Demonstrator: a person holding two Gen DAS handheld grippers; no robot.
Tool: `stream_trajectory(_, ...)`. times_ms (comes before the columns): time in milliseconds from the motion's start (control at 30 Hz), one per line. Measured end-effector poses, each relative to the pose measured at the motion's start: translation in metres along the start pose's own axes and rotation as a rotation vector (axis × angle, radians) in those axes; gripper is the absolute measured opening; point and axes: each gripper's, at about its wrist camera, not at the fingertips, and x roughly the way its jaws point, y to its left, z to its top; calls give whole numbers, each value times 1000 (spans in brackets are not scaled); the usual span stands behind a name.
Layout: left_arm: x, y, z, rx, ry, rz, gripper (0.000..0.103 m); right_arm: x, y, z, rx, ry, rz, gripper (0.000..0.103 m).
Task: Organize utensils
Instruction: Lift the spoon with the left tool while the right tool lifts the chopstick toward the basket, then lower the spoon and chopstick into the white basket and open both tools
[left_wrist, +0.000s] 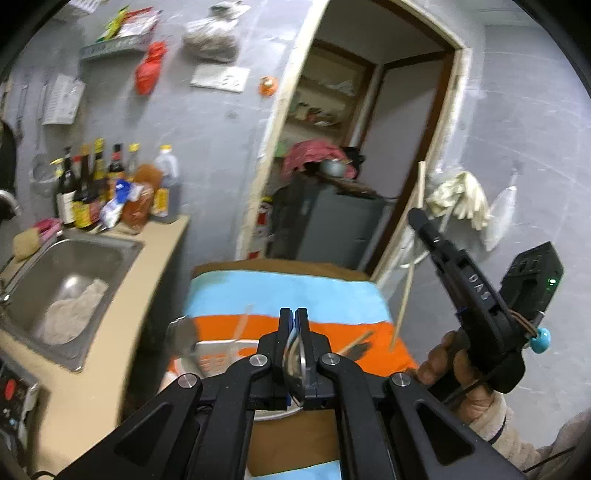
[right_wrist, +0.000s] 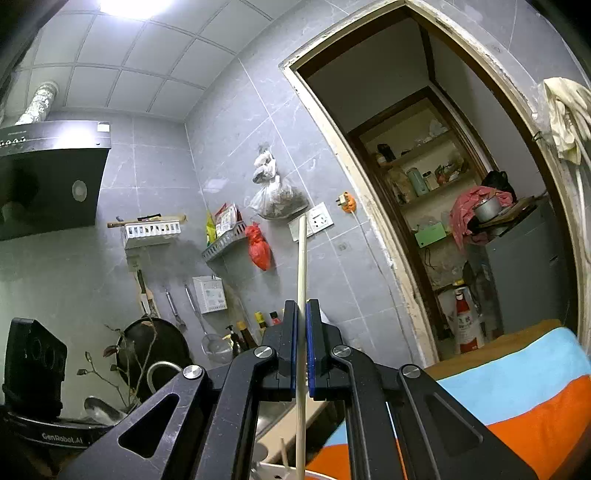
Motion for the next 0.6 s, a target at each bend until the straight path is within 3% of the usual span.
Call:
stream_trajectory(167,8,27,-5,-32,64,69,2,9,8,-23,-15,-23,-2,4)
stream_trajectory(367,30,52,-13,-74,153,102,2,24,8,-45,-29,-4,-32,4)
stream_trajectory(600,53,54,-14,-59,215,119,2,35,7,-54,-55,3,-20,4)
